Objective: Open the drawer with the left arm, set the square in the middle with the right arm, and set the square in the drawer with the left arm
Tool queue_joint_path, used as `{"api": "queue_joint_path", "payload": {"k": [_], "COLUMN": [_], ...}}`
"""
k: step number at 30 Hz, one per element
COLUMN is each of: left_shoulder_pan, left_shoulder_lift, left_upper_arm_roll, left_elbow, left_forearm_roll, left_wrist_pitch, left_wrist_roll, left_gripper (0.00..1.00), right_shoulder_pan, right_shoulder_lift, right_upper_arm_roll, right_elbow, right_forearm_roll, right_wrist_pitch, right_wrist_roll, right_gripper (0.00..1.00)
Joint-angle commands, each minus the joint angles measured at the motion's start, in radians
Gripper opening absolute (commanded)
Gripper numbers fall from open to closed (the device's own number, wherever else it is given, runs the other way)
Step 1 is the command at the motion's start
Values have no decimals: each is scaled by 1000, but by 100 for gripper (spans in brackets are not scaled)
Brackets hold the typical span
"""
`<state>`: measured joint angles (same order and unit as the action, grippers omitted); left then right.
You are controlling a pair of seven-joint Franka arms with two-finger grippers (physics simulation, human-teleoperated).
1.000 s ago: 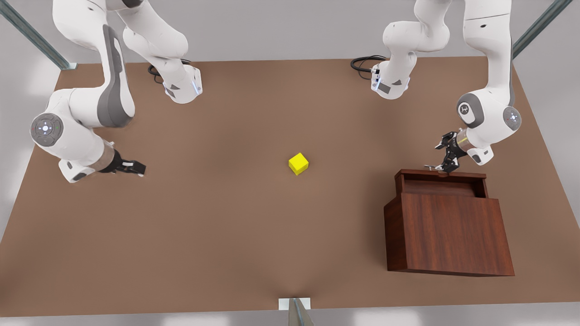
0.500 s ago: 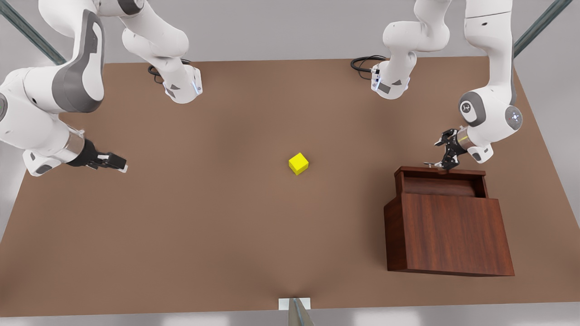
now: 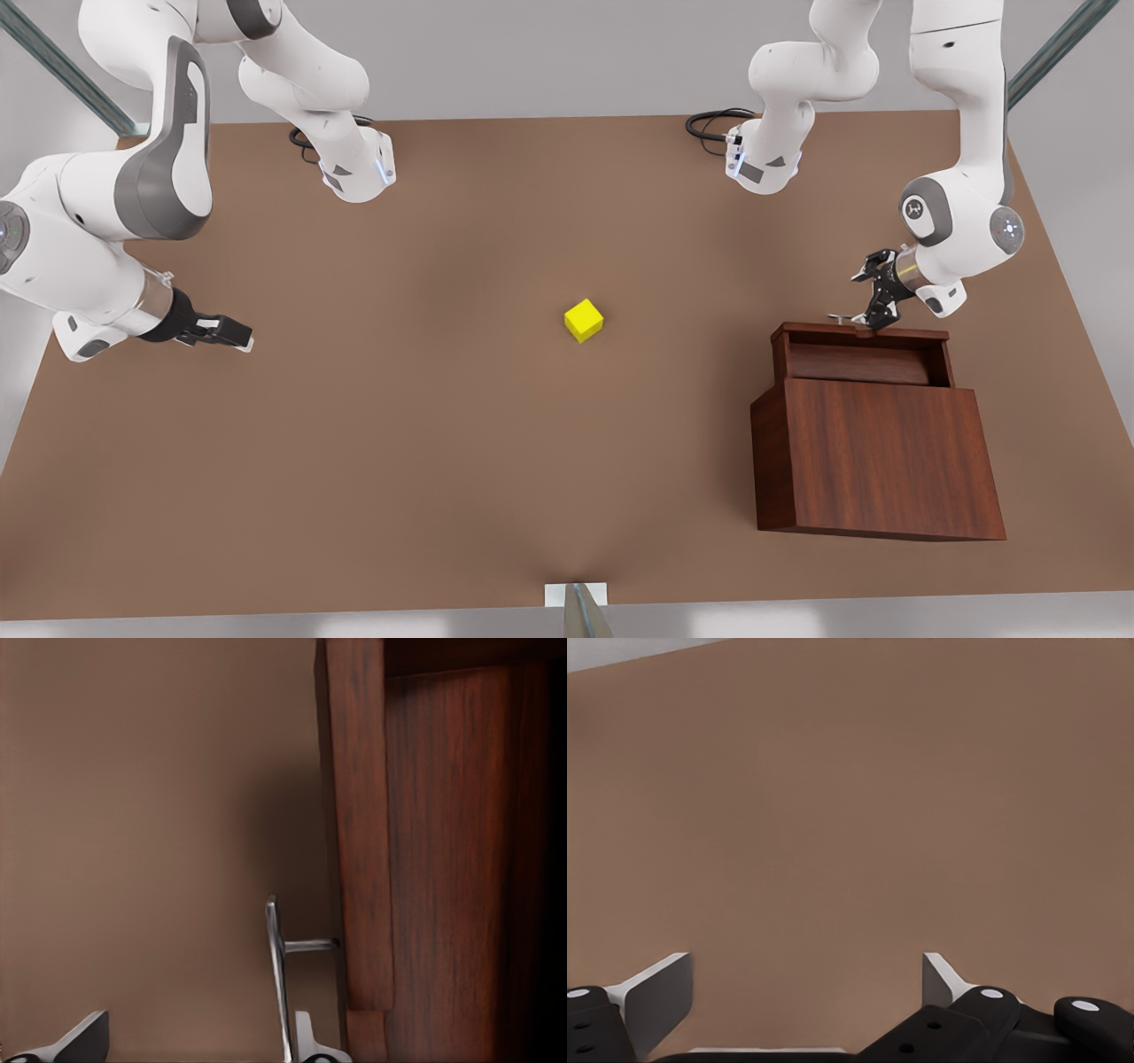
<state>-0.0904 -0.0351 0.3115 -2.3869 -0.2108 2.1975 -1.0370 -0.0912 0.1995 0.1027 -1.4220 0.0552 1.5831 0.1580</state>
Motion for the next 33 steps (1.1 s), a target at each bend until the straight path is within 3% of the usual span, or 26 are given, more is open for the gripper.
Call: {"api": "queue_joint_path", "payload": {"k": [1, 5, 7, 9, 12, 13, 16, 18, 20, 22, 24, 25, 26, 28, 33], "left_shoulder_pan": [-2, -2, -14, -17, -15, -17, -17, -71, -153, -167, -164, -219, -313, -362, -422], "left_shoulder_lift": [-2, -32, -35, -28, 53, 176, 400, 481, 480, 477, 500, 601, 647, 702, 612], "left_upper_arm_roll": [0, -2, -12, -100, -342, -451, -745, -848, -848, -847, -838, -810, -752, -747, -674], "left_elbow": [0, 24, 190, 409, 725, 876, 1086, 1088, 1006, 925, 913, 911, 911, 953, 693], "left_forearm_roll": [1, 1, 2, 1, 89, 122, 258, 456, 439, 433, 337, 332, 335, 373, 372], "left_wrist_pitch": [-4, -62, -238, -439, -605, -642, -619, -521, -441, -458, -235, -170, -33, -27, -7], "left_wrist_roll": [0, -51, -167, -331, 61, 202, 434, 440, 816, 770, 858, 1162, 1149, 1035, 1026], "left_gripper": [100, 100, 100, 100, 100, 100, 100, 100, 100, 100, 100, 100, 100, 100, 100], "right_shoulder_pan": [2, 2, 2, 2, 2, 2, 2, 2, 2, 1, 1, 1, 2, 1, 1], "right_shoulder_lift": [0, 0, 0, 1, 1, 3, 5, 5, 6, 6, 5, 5, 5, 6, 9], "right_upper_arm_roll": [0, 0, -1, -1, -1, -1, -1, -1, -1, -1, -1, -1, -1, -1, -1], "right_elbow": [0, -2, -2, -2, -3, -3, -3, -2, -2, -2, -2, -2, -2, -3, -3], "right_forearm_roll": [0, 0, 0, 0, 0, 0, 0, 0, 0, 0, 0, 0, 0, 0, 0], "right_wrist_pitch": [0, 0, 0, 0, 0, 0, 2, 2, 2, 2, 2, 2, 2, 2, 6], "right_wrist_roll": [0, 0, 0, 0, 0, -2, 0, 0, 0, -2, -2, -2, -2, -2, -2], "right_gripper": [100, 100, 100, 100, 100, 100, 100, 100, 100, 100, 100, 100, 100, 100, 100]}}
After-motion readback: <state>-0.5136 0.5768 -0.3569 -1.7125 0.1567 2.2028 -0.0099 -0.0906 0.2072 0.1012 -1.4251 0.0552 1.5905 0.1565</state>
